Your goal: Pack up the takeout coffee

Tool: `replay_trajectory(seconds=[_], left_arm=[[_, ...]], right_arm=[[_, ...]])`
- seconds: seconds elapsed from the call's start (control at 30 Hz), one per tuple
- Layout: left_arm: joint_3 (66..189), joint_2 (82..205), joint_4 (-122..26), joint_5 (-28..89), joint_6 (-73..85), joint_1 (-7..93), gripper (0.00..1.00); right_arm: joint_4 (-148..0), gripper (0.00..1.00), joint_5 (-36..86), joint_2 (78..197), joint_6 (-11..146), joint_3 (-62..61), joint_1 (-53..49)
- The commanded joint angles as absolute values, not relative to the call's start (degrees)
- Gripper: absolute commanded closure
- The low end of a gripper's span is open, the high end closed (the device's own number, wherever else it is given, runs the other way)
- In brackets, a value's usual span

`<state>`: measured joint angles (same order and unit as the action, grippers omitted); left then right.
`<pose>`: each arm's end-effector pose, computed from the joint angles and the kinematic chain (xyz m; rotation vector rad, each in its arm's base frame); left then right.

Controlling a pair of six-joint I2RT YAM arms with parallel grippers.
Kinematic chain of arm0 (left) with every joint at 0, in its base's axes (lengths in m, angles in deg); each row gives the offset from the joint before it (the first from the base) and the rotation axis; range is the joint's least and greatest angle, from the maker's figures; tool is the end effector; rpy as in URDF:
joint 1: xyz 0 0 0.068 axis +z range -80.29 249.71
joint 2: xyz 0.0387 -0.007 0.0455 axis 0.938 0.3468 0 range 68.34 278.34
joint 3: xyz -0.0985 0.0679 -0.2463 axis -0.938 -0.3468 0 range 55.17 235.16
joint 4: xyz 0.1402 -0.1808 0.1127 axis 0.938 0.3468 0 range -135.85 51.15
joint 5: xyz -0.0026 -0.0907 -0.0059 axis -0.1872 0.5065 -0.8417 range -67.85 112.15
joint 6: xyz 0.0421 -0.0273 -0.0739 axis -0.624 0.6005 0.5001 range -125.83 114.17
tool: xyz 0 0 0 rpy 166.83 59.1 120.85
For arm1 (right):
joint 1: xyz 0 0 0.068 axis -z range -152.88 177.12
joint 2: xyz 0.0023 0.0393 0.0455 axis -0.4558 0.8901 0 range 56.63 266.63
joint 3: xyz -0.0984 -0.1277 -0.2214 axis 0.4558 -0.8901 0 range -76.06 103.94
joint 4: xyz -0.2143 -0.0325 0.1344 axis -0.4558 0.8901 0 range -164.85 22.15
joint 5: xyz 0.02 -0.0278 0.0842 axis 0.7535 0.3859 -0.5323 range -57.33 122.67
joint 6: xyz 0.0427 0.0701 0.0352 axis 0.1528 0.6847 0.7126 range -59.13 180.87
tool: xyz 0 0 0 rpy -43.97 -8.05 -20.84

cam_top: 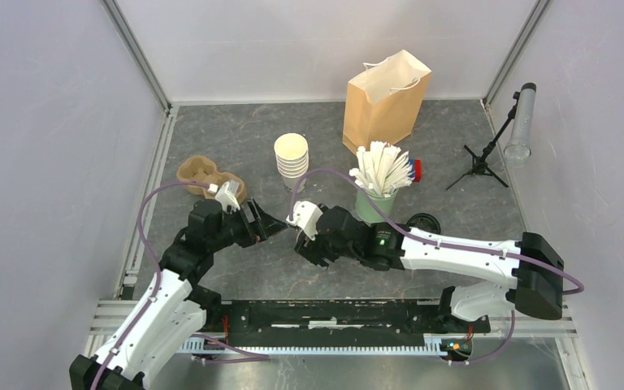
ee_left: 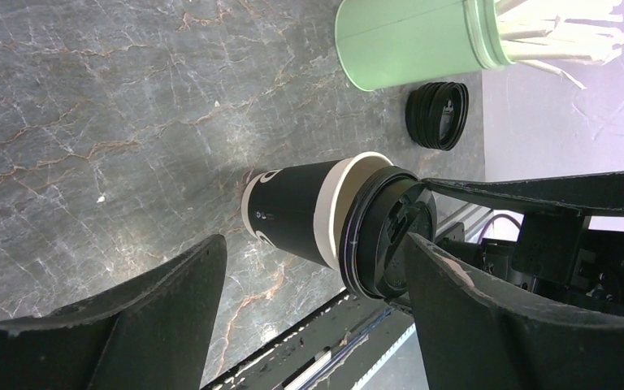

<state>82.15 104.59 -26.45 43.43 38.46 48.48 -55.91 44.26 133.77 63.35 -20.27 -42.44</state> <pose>0.1582 -0.0925 0.2200 -0.2002 2.2097 -1.0558 0.1270 0.2947 0.2428 -1.1766 1.9701 0.4362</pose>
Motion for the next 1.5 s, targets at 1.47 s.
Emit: replay_trajectory(seconds=[1.47], left_arm=[[77.67, 111.43, -39.47, 53.04, 40.75, 48.77, 0.23]], right_arm=[[-57.80, 0.18, 37.94, 135.95, 63.37, -19.12, -37.27]])
